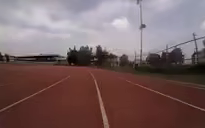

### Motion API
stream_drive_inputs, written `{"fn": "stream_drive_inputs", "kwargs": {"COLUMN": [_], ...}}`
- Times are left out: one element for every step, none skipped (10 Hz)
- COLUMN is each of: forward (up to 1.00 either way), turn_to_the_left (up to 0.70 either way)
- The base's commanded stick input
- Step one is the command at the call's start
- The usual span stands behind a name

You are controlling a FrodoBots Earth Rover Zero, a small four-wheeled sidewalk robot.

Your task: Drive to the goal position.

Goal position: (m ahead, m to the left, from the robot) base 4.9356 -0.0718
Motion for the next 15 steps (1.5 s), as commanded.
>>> {"fn": "stream_drive_inputs", "kwargs": {"forward": [0.45,0.45,0.45,0.45,0.45,0.45,0.45,0.45,0.45,0.45,0.45,0.45,0.45,0.45,0.45], "turn_to_the_left": [0.0,0.0,0.0,0.0,0.0,0.0,0.0,0.0,0.0,0.0,0.0,0.0,0.0,0.0,0.0]}}
